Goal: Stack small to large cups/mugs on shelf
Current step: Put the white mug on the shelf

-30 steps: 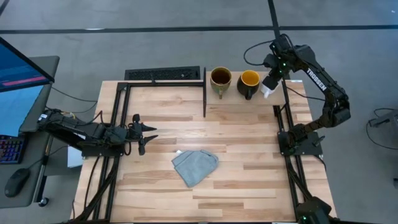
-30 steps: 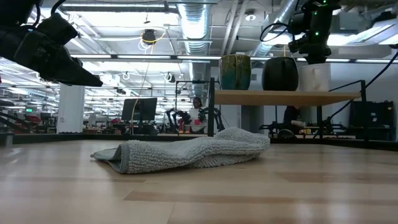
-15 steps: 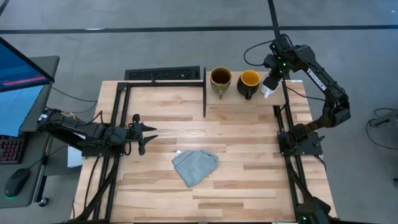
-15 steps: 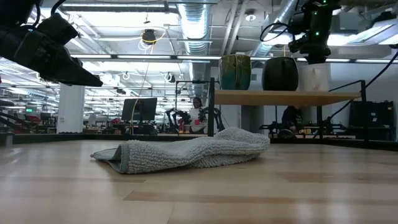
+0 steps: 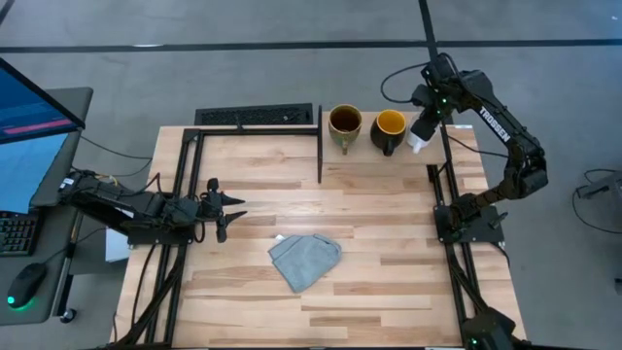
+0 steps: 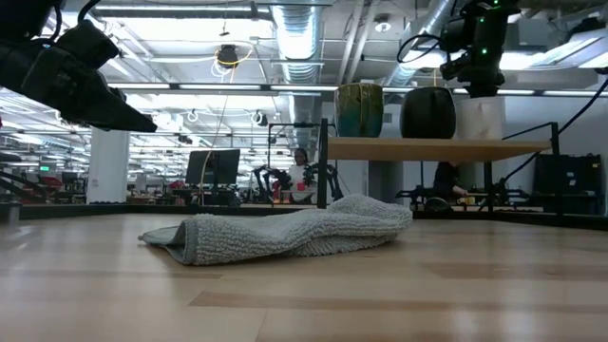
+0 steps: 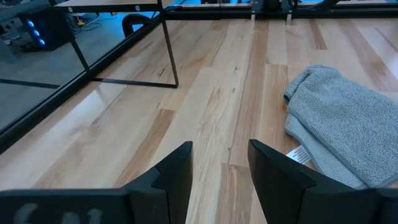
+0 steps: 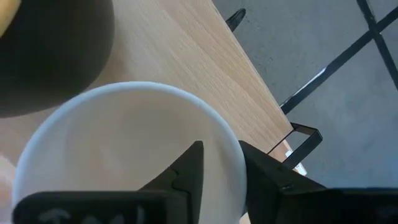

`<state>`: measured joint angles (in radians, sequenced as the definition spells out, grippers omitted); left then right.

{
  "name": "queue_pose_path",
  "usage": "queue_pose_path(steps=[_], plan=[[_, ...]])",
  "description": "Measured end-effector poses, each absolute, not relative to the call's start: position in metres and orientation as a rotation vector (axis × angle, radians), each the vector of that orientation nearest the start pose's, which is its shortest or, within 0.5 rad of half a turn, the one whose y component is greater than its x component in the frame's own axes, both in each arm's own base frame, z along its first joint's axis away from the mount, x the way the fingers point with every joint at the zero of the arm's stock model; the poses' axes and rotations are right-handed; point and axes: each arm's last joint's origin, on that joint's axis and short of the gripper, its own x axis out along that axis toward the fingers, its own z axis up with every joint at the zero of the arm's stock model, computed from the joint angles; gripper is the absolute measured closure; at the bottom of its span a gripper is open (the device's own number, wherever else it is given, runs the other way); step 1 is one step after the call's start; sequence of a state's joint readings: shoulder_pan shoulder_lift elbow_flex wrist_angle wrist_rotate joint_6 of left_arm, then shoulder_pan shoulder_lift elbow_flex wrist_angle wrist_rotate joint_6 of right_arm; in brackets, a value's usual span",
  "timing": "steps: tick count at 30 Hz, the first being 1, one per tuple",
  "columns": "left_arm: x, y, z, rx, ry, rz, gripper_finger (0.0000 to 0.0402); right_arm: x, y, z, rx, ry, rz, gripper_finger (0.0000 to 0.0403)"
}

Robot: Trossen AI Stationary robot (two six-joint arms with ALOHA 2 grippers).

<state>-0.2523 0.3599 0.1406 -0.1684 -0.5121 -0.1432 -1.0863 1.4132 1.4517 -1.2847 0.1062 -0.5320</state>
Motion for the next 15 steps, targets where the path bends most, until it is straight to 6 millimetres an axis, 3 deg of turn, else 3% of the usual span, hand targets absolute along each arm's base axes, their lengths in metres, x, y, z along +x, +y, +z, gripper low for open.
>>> queue_pose_path(steps=[15], plan=[[0.1112,-0.014,0.1666,0.004,0.341,0.281,0.0255,0.1168,-0.2281,0.3438,0.176,1.318,-0.7,0.0227]])
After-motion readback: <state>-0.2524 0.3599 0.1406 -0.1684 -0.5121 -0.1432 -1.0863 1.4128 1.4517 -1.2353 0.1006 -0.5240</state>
